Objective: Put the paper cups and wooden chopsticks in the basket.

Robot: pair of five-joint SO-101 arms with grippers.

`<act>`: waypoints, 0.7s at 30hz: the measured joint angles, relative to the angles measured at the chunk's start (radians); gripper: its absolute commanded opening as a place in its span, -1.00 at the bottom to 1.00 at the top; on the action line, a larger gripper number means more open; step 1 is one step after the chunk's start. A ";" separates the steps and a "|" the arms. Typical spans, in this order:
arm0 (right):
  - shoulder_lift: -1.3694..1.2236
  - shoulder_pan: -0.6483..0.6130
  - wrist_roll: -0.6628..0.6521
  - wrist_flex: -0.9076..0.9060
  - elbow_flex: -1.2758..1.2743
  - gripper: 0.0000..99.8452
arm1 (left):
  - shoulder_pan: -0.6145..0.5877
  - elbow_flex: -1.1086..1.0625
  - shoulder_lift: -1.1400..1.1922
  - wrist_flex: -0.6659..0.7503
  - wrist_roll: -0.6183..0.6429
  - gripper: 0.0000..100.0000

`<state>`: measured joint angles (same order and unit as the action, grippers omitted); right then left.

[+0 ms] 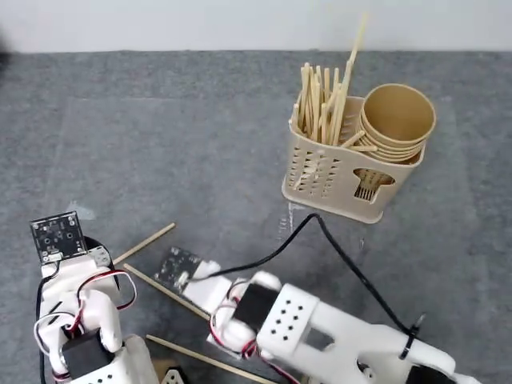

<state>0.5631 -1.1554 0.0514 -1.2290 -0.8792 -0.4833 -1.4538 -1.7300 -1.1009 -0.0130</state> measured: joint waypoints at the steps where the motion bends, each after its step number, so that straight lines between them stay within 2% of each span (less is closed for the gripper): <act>1: 0.000 -0.014 0.009 0.023 -0.018 -0.12 | 0.000 0.000 0.000 0.000 0.000 -0.97; 9: 0.000 -0.092 0.048 0.176 -0.143 -0.08 | 0.000 0.000 0.000 0.000 0.000 -0.97; 21: -0.003 -0.272 0.199 0.212 -0.153 -0.08 | 0.000 0.000 0.000 0.000 0.000 -0.97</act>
<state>0.5600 -1.4270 0.2509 -1.0173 -1.0326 -0.4833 -1.4538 -1.7300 -1.1009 -0.0130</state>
